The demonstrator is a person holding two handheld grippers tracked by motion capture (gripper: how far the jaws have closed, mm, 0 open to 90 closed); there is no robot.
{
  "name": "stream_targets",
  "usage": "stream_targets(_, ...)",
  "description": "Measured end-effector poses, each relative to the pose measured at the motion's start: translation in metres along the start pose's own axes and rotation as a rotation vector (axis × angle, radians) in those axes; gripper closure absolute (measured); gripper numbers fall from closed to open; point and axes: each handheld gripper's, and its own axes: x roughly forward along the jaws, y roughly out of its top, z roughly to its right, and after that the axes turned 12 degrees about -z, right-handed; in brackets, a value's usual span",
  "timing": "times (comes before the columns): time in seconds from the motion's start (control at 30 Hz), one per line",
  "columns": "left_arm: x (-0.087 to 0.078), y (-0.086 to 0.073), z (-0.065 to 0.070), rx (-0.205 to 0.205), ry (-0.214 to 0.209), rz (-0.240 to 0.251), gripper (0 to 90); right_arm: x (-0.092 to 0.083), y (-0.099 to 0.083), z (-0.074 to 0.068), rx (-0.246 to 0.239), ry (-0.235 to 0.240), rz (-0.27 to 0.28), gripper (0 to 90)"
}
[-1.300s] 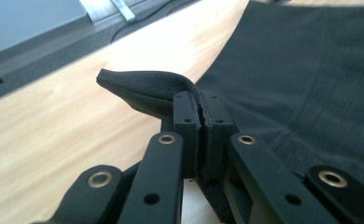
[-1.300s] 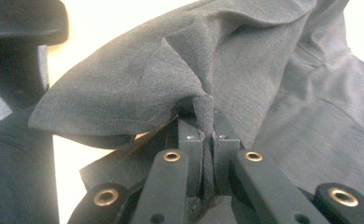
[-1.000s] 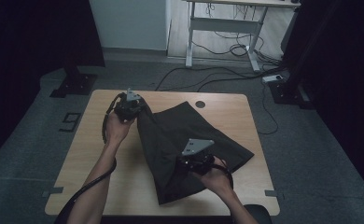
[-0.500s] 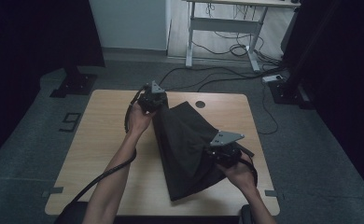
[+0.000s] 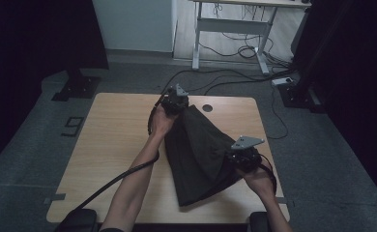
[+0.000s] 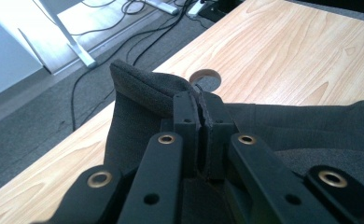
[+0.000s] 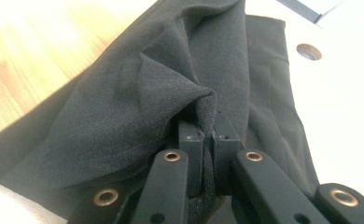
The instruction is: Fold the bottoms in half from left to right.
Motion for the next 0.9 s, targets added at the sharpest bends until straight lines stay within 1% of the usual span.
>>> stream_targets(0.1, 0.012, 0.003, 0.004, 0.000, -0.004, -0.017, 85.7, 0.006, -0.007, 0.007, 0.024, 0.003, -0.019, 86.3)
stream_targets(0.13, 0.016, 0.004, 0.005, 0.008, 0.000, -0.026, 85.7, 0.008, -0.009, 0.009, 0.029, 0.002, -0.028, 86.2)
stream_targets(0.23, 0.027, 0.006, 0.009, 0.015, 0.006, -0.046, 85.7, 0.016, -0.015, 0.014, 0.043, 0.001, -0.053, 86.2)
stream_targets(0.27, 0.030, 0.006, 0.010, 0.017, 0.006, -0.052, 85.6, 0.019, -0.016, 0.016, 0.041, -0.002, -0.062, 86.2)
stream_targets(0.33, 0.036, 0.007, 0.012, 0.014, 0.001, -0.055, 85.6, 0.024, -0.019, 0.019, 0.043, -0.009, -0.084, 86.1)
stream_targets(0.4, 0.042, 0.007, 0.014, 0.010, -0.004, -0.058, 85.2, 0.030, -0.024, 0.023, 0.055, -0.011, -0.101, 86.0)
stream_targets(0.5, 0.050, 0.007, 0.016, 0.003, -0.016, -0.067, 84.6, 0.034, -0.028, 0.026, 0.065, -0.011, -0.110, 85.8)
stream_targets(0.53, 0.052, 0.008, 0.017, 0.004, -0.020, -0.067, 84.0, 0.036, -0.030, 0.027, 0.067, -0.010, -0.113, 85.6)
stream_targets(0.6, 0.052, 0.007, 0.018, 0.001, -0.027, -0.048, 81.6, 0.039, -0.033, 0.029, 0.075, -0.006, -0.121, 85.3)
stream_targets(0.63, 0.052, 0.007, 0.018, -0.003, -0.025, -0.037, 77.9, 0.040, -0.034, 0.029, 0.081, -0.003, -0.126, 84.9)
stream_targets(0.7, 0.049, 0.009, 0.016, -0.018, -0.025, -0.019, 65.2, 0.042, -0.036, 0.030, 0.083, 0.001, -0.134, 81.4)
stream_targets(0.73, 0.046, 0.009, 0.014, -0.026, -0.026, -0.012, 61.0, 0.043, -0.036, 0.030, 0.083, -0.003, -0.140, 79.6)
stream_targets(0.77, 0.044, 0.010, 0.013, -0.038, -0.038, -0.002, 56.8, 0.043, -0.036, 0.030, 0.084, -0.006, -0.145, 76.3)
stream_targets(0.8, 0.042, 0.011, 0.010, -0.051, -0.059, -0.007, 50.3, 0.042, -0.037, 0.031, 0.083, -0.012, -0.148, 72.3)
stream_targets(0.83, 0.039, 0.011, 0.009, -0.059, -0.056, -0.004, 45.0, 0.042, -0.038, 0.031, 0.086, -0.018, -0.151, 67.4)
stream_targets(0.87, 0.035, 0.010, 0.008, -0.057, -0.054, 0.009, 43.6, 0.041, -0.039, 0.031, 0.085, -0.020, -0.155, 63.5)
stream_targets(0.9, 0.032, 0.009, 0.007, -0.064, -0.064, 0.019, 41.2, 0.039, -0.040, 0.032, 0.085, -0.020, -0.163, 59.7)
